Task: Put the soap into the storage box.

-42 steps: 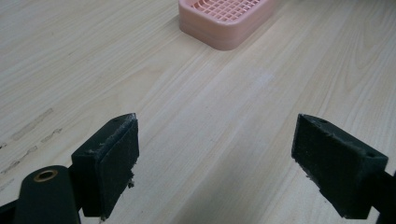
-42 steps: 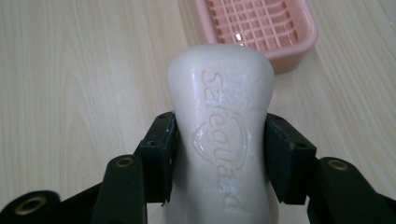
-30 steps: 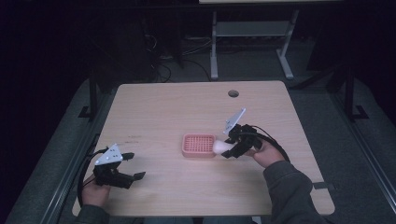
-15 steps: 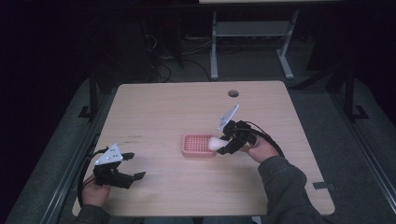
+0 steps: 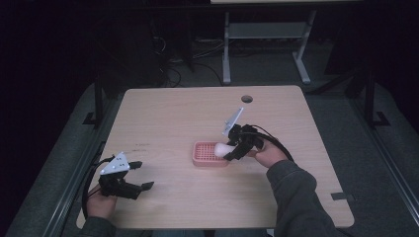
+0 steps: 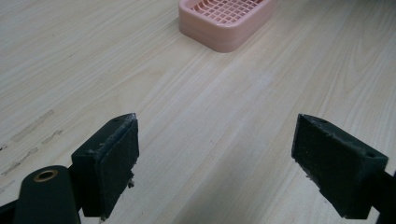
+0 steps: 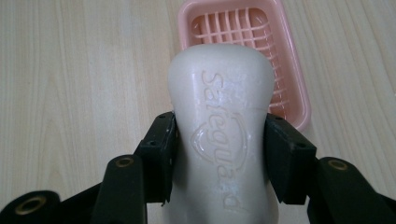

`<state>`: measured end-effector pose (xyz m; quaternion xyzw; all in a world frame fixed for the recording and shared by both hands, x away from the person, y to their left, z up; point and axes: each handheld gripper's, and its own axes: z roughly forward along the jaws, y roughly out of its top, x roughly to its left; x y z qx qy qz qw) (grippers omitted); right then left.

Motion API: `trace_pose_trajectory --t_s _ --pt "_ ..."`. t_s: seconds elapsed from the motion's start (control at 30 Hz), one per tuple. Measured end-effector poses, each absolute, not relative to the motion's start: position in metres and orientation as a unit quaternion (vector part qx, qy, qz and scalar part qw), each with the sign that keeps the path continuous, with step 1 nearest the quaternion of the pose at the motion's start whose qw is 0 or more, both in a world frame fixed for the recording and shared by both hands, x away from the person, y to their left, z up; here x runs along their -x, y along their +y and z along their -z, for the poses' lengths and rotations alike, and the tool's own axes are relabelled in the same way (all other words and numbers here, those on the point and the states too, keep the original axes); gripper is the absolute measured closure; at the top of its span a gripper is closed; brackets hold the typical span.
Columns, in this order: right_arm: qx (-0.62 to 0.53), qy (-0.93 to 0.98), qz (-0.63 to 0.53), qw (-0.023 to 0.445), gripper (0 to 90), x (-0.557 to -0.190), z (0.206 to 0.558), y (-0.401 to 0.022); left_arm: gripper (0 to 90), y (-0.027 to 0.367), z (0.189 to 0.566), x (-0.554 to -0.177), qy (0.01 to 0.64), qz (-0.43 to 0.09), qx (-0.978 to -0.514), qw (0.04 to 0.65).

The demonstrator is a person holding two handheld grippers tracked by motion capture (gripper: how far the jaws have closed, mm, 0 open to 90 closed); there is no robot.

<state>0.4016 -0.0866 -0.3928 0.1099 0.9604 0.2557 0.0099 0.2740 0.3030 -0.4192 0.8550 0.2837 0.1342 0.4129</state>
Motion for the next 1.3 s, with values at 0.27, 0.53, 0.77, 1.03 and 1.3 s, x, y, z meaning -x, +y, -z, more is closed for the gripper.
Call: trace_pose_trajectory --t_s 0.27,0.53,0.77,1.03,1.3 --pt "-0.1 0.961 -0.256 0.01 48.3 -0.407 0.39 -0.077 14.8 0.303 0.419 -0.274 0.283 -0.135 -0.855 0.414" --pt "-0.098 0.962 -0.256 0.004 48.3 -0.412 0.391 -0.071 14.8 0.303 0.419 -0.274 0.283 -0.135 -0.855 0.414" --pt "-0.092 0.963 -0.254 0.002 48.3 -0.415 0.388 -0.063 14.8 0.304 0.419 -0.274 0.284 -0.135 -0.854 0.414" --pt "-0.086 0.962 -0.257 0.003 48.3 -0.417 0.389 -0.055 14.8 0.304 0.419 -0.274 0.284 -0.135 -0.854 0.415" --pt "-0.08 0.965 -0.251 -0.002 48.3 -0.419 0.397 -0.047 14.8 0.304 0.419 -0.274 0.284 -0.135 -0.854 0.415"
